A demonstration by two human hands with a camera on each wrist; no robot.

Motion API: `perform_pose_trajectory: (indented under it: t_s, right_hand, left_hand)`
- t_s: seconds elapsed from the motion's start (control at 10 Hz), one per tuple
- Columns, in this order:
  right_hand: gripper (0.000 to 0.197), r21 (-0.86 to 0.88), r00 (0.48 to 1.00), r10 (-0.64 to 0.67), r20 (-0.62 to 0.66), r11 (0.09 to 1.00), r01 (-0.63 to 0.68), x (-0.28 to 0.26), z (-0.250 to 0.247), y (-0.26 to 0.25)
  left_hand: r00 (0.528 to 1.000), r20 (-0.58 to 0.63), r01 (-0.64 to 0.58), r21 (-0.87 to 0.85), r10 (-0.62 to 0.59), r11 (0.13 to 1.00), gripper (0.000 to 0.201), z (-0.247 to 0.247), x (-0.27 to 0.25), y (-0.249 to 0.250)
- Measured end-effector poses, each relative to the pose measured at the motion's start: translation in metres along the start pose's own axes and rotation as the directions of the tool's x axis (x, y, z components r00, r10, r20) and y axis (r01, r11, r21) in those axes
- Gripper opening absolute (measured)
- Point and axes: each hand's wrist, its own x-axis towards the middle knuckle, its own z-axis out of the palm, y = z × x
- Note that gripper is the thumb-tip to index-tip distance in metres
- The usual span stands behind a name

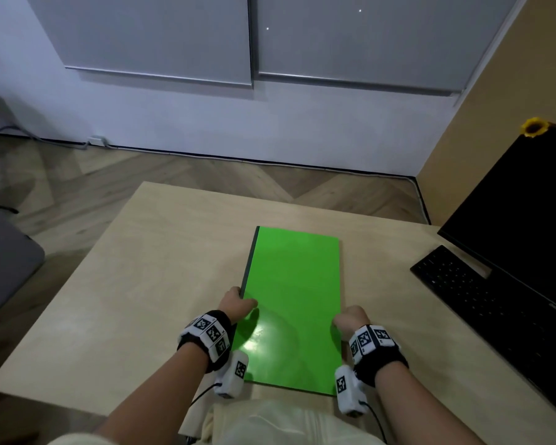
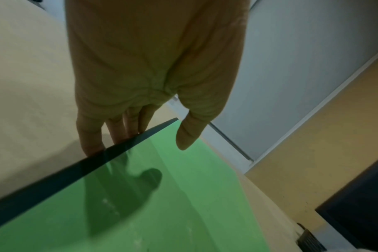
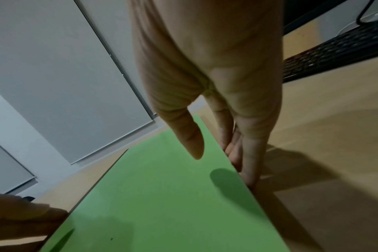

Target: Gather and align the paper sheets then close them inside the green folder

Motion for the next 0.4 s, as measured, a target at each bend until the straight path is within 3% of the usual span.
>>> perform_pose_trajectory:
  t_s: [0.2,0.4]
  right_hand:
    - [0.033,0.041,0.995,-0.104,0.011,0.994,0.103,-0.004,0.028,-0.029]
    - [0.033,0.114,0.992,-0.123,-0.039,0.985,0.127,-0.008,0.036,-0.04]
  left_hand:
    - [1.0,-0.01,0.014,-0.094,-0.015,0.995,0.048,-0.045,0.009,-0.002]
    - [0.999,0.035,-0.013,-0.099,0.016,0.995,0.053,-0.064,0.016,-0.008]
